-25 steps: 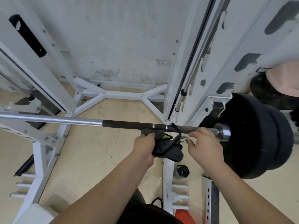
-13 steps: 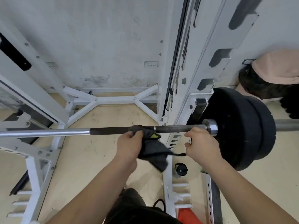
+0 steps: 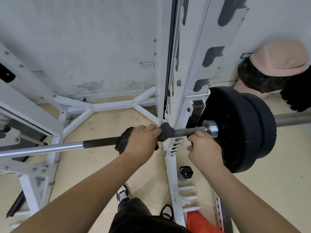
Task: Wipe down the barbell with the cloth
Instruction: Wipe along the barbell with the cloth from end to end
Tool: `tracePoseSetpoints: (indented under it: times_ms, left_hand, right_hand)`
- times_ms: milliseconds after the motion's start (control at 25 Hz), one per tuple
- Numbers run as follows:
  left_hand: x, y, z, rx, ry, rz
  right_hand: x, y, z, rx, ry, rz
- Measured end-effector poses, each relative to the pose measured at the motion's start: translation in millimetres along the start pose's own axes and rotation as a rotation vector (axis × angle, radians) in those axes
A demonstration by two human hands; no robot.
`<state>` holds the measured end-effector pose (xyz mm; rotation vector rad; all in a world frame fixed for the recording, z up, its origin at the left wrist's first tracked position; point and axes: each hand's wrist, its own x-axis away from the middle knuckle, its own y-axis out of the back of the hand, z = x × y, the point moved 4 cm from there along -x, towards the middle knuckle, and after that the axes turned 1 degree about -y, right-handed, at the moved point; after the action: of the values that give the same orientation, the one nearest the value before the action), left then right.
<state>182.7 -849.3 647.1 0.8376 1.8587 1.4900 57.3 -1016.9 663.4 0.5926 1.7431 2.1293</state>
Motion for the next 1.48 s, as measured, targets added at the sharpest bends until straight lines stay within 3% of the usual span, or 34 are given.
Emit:
tracePoseSetpoints:
  times_ms: [160, 400, 560, 720, 960, 1120, 1280, 1480]
  left_hand:
    - [-41.9, -7.9, -63.9, 0.003, -0.141, 0.134]
    - [-19.7, 8.7, -22.1, -0.146, -0.068, 0.215]
    - [-46.6, -3.0, -68.7, -0.060, -0.123, 0.193]
    - [-16.3, 6.8, -28.0, -0.102, -0.201, 0.147]
    - [-24.5, 1.1, -53.0, -0.052, -0.190, 0.051]
    - [17.8, 6.1, -6.9, -0.087, -0.251, -0.014]
    - [-9.7, 18.6, -21.3, -0.042, -0.081, 0.050]
    - [-30.7, 7.8, -48.4, 0.063, -0.144, 0.106]
  right_hand:
    - [-6.0, 3.5, 2.7, 0.023, -0.020, -0.015]
    - [-2.5, 1.9, -1.1, -0.040, 0.001, -0.054]
    - [-4.7, 2.0, -1.1, -0.056, -0.034, -0.049]
    - [-5.2, 2.7, -3.6, -0.052, -0.004, -0.039]
    - [-5.3, 1.9, 0.5, -0.038, -0.022, -0.049]
    - [0.1, 1.2, -5.0, -0.082, -0.008, -0.079]
    - [-0.9, -0.8, -2.1, -0.069, -0.015, -0.081]
    - [-0.2, 0.9, -1.9, -0.076, -0.020, -0.119]
